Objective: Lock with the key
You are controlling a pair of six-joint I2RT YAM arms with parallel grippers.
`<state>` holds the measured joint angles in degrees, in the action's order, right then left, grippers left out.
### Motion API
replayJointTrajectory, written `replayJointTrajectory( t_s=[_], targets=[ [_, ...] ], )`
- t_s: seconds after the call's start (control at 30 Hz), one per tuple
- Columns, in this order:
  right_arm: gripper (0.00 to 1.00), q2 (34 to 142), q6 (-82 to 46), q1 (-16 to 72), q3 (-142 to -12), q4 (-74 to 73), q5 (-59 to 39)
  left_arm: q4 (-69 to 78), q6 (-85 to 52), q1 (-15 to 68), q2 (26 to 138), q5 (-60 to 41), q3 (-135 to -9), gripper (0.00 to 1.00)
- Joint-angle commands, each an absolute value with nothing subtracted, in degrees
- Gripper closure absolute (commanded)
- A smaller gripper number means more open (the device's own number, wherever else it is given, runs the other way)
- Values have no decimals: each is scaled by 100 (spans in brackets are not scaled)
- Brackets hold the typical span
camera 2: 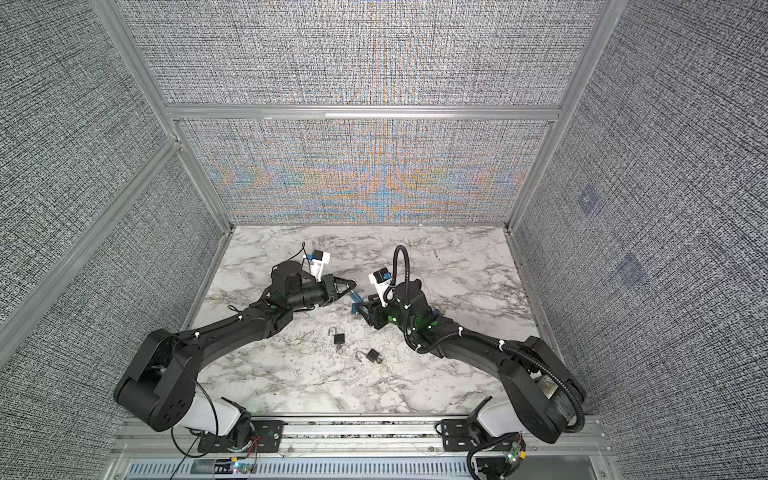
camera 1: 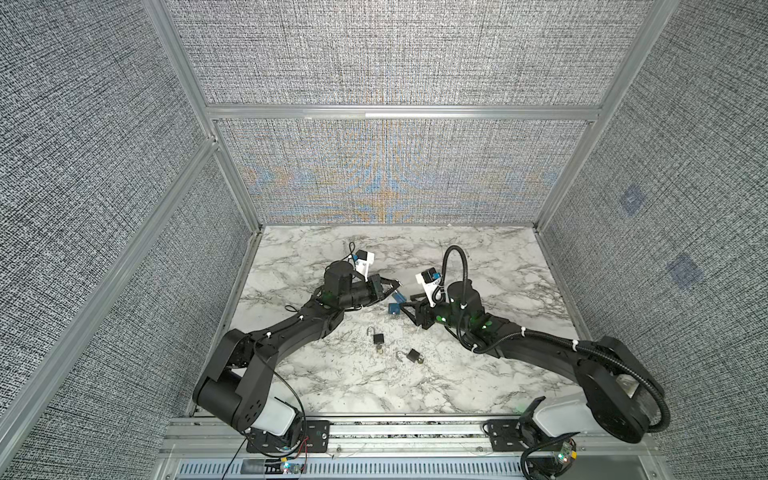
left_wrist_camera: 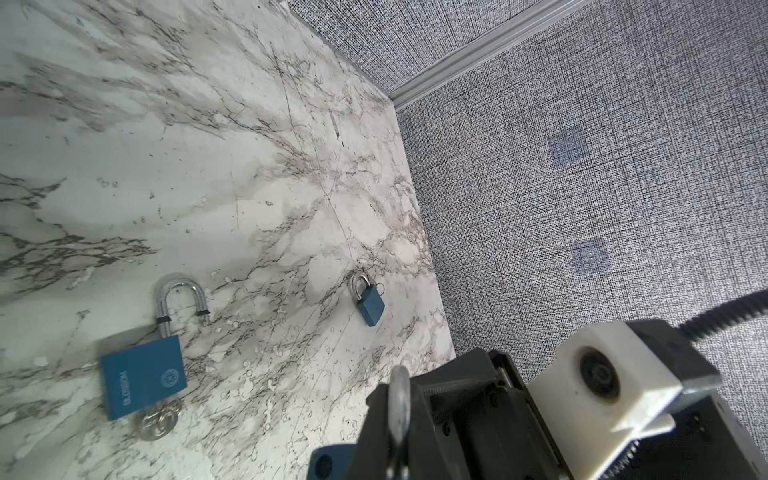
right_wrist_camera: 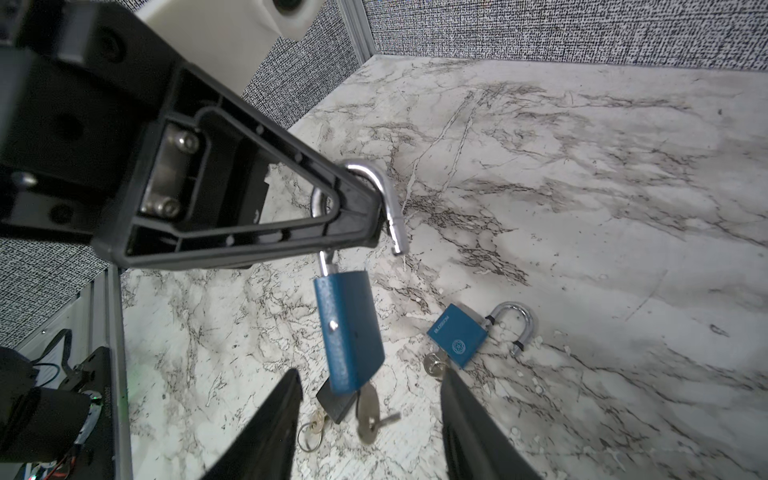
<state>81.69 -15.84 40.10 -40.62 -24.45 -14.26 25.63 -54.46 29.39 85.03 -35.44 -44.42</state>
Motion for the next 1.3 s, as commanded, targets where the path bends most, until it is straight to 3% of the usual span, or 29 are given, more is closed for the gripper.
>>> replayJointTrajectory(
  t_s=[0.0, 0.13, 0.6, 1.1, 1.27],
  targets=[
    [49, 8249, -1538, 4010, -4167, -2619, -1579, 2738, -5485, 2947, 8399, -3492, -4425, 100],
    [56, 8345, -1581, 4020, -4175, -2766, -1643, 2657, -5455, 2945, 8339, -3506, -4464, 100],
    [65, 8464, -1508, 4016, -4463, -2654, -1687, 2864, -5590, 2954, 8301, -3551, -4347, 100],
    [66, 8639, -1534, 4012, -4511, -2680, -1750, 2929, -5631, 2960, 8312, -3576, -4394, 100],
    [77, 8648, -1542, 4010, -4514, -2700, -1675, 2962, -5646, 2957, 8347, -3595, -4403, 100]
  ],
)
